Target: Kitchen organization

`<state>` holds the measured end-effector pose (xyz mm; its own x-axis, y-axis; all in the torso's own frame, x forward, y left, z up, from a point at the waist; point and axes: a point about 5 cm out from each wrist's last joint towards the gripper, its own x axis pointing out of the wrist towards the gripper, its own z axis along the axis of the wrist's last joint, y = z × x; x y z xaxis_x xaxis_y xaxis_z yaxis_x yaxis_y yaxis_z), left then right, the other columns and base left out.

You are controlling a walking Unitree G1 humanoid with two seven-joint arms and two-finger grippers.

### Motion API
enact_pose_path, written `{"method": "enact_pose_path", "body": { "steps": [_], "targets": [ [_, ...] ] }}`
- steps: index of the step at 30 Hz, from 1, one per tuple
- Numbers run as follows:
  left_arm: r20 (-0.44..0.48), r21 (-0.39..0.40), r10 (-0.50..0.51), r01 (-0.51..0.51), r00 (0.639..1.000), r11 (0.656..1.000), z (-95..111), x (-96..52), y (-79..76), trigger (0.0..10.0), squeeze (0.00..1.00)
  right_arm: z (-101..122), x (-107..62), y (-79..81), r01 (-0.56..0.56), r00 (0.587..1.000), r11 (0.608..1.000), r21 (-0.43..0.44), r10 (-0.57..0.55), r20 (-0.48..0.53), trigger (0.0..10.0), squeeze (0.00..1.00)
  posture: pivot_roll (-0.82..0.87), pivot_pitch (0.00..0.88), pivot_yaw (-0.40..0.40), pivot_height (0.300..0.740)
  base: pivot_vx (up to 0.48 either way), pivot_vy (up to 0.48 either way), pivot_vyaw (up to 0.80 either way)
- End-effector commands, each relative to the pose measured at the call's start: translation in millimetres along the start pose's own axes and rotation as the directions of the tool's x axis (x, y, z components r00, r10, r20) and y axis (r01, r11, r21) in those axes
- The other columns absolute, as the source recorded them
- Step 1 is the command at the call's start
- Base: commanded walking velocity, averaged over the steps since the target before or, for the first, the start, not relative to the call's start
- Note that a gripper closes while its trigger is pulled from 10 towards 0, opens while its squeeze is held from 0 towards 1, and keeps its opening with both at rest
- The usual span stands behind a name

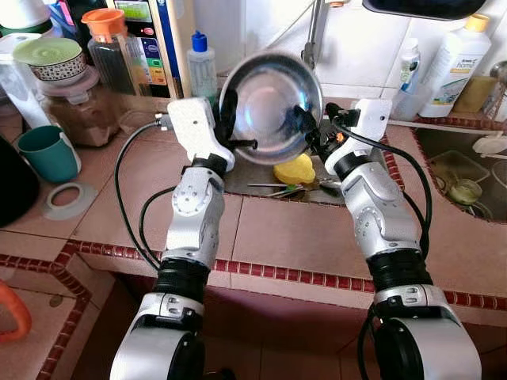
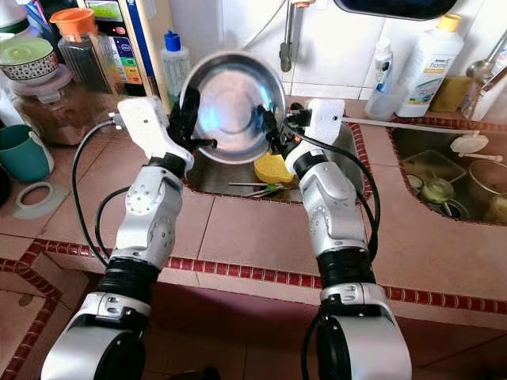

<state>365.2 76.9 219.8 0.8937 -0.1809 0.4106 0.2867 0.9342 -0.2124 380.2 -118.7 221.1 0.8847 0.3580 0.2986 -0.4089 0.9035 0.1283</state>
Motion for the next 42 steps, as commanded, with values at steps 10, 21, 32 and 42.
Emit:
{"method": "enact_pose_path", "body": {
  "steps": [10,21,32,42],
  "targets": [
    [0.020,0.022,-0.006,0.005,1.000,1.000,6,1.6,-1.8,0.0,0.00,8,4.0,0.0,-0.001,1.000,1.000,-0.017,0.001,0.024,10.0,0.00,0.03,0.051,0.019,0.740,0.000,0.000,0.00],
    [0.020,0.022,-0.006,0.005,1.000,1.000,6,1.6,-1.8,0.0,0.00,8,4.0,0.0,-0.001,1.000,1.000,-0.017,0.001,0.024,10.0,0.00,0.03,0.051,0.019,0.740,0.000,0.000,0.00],
    [0.088,-0.092,-0.112,0.120,0.990,0.989,22,3.0,-18.3,0.0,0.00,-6,11.7,-11.6,0.046,0.997,0.994,0.095,-0.041,-0.062,10.0,0.00,0.04,0.054,0.010,0.740,0.000,0.000,0.00],
    [0.103,-0.115,-0.151,0.162,0.983,0.980,26,4.1,-20.9,0.0,0.00,-11,14.3,-11.6,0.040,0.997,0.986,0.162,-0.028,-0.074,10.0,0.00,0.04,0.049,0.013,0.740,0.000,0.000,0.00]
  ]
}}
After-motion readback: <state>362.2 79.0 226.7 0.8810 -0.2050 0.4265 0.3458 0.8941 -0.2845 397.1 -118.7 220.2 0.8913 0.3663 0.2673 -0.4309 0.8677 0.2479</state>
